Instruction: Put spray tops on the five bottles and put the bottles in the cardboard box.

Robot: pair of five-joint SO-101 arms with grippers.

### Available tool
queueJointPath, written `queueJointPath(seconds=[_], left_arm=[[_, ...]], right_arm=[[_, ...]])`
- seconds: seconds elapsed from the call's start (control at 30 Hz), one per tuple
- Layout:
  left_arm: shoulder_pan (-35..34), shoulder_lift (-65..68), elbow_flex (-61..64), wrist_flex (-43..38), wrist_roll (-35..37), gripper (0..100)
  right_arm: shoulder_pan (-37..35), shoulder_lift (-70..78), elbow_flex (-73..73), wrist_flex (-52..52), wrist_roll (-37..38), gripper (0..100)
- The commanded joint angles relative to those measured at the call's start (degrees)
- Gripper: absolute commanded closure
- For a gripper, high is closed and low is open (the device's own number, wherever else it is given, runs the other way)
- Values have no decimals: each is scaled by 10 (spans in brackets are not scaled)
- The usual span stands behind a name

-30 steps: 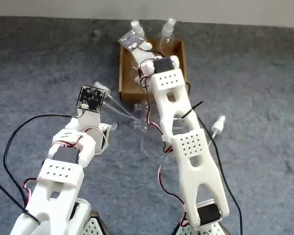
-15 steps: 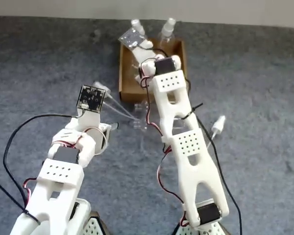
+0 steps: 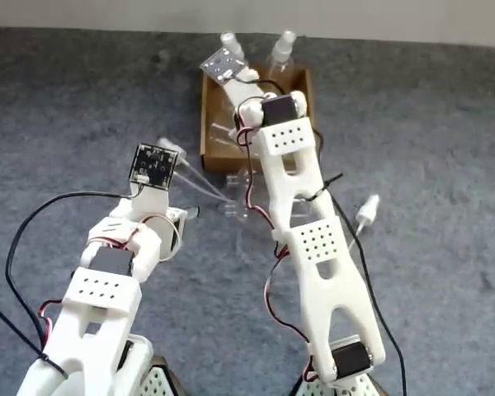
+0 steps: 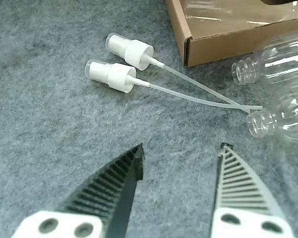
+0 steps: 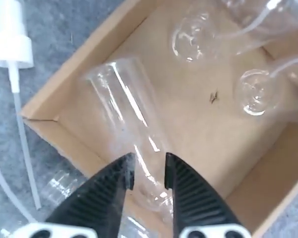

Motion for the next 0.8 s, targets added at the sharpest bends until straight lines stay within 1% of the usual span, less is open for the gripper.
queueJointPath(seconds=[0.0,0.07,0.2,0.33,0.5,0.57,0.67,0.77], left_arm=[[-6,1,-2,-11,-3,811],[-5,1,-2,-11,-3,811],[-5,1,-2,-11,-3,811],[-5,1,-2,-11,-3,811],[-7,1,-2,-11,-3,811],[-7,1,-2,-11,-3,811],[-6,1,-2,-11,-3,811],[-5,1,-2,-11,-3,811]], right_arm=[[-8,-80,-73,2,-35,926],[-9,-94,-73,6,-39,904],[-22,-101,-73,45,-37,807],[-42,-92,-72,39,-36,745],[-38,-44,-72,-48,-36,741],[-31,-29,-72,-68,-21,741],[-25,-14,-72,-73,27,741],[-19,-2,-72,-72,33,741]])
